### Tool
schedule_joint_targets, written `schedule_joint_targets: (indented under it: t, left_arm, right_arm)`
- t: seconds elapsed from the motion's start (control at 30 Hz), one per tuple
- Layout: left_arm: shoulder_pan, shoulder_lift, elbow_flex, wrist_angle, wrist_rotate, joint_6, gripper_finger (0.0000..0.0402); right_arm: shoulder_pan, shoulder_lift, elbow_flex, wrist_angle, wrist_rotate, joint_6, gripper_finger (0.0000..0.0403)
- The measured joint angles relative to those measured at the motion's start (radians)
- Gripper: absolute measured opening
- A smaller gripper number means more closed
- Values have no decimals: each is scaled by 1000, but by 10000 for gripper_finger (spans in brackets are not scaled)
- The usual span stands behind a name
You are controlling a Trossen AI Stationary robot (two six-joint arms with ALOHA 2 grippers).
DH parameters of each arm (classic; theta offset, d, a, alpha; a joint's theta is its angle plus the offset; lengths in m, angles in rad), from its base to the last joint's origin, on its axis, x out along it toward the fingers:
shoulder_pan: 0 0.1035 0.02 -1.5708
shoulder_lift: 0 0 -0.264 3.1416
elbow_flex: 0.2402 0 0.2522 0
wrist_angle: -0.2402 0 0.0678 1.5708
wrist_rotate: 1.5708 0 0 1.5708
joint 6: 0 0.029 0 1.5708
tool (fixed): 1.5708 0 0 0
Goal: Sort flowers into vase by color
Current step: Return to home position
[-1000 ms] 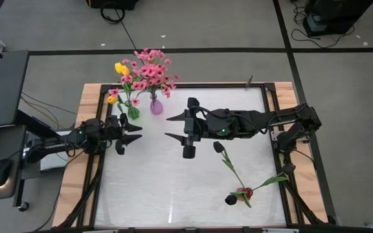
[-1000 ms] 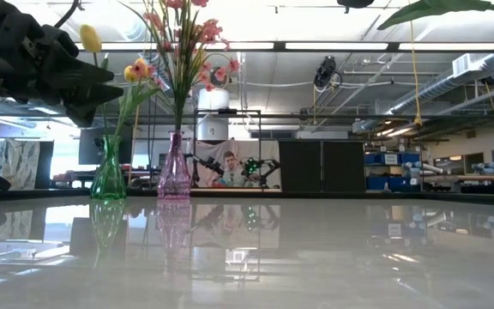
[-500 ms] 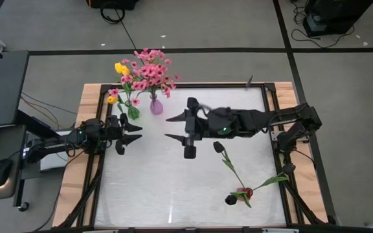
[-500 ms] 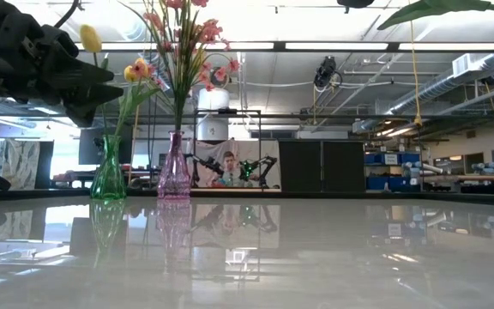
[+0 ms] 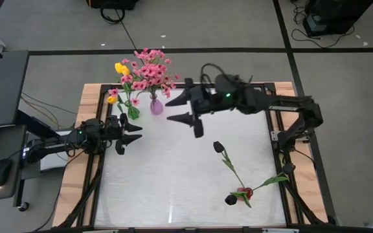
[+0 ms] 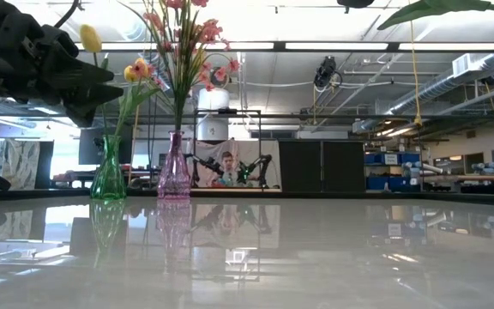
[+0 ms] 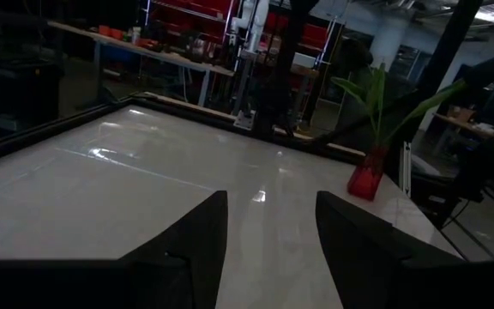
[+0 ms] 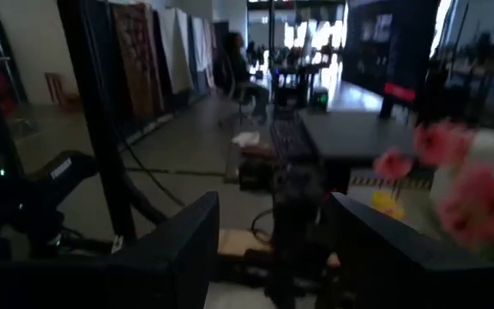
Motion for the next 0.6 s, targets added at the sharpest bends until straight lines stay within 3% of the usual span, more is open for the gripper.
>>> schedule_joint_targets:
  t: [0.37,0.6]
  left_arm:
    - [0,0,0,1,0,0,183]
    - [0,0,0,1,0,0,183]
  right_arm:
    - [9,-144,-15,-20,6,-35,226]
    - [15,-339,-259,41,-9,55,226]
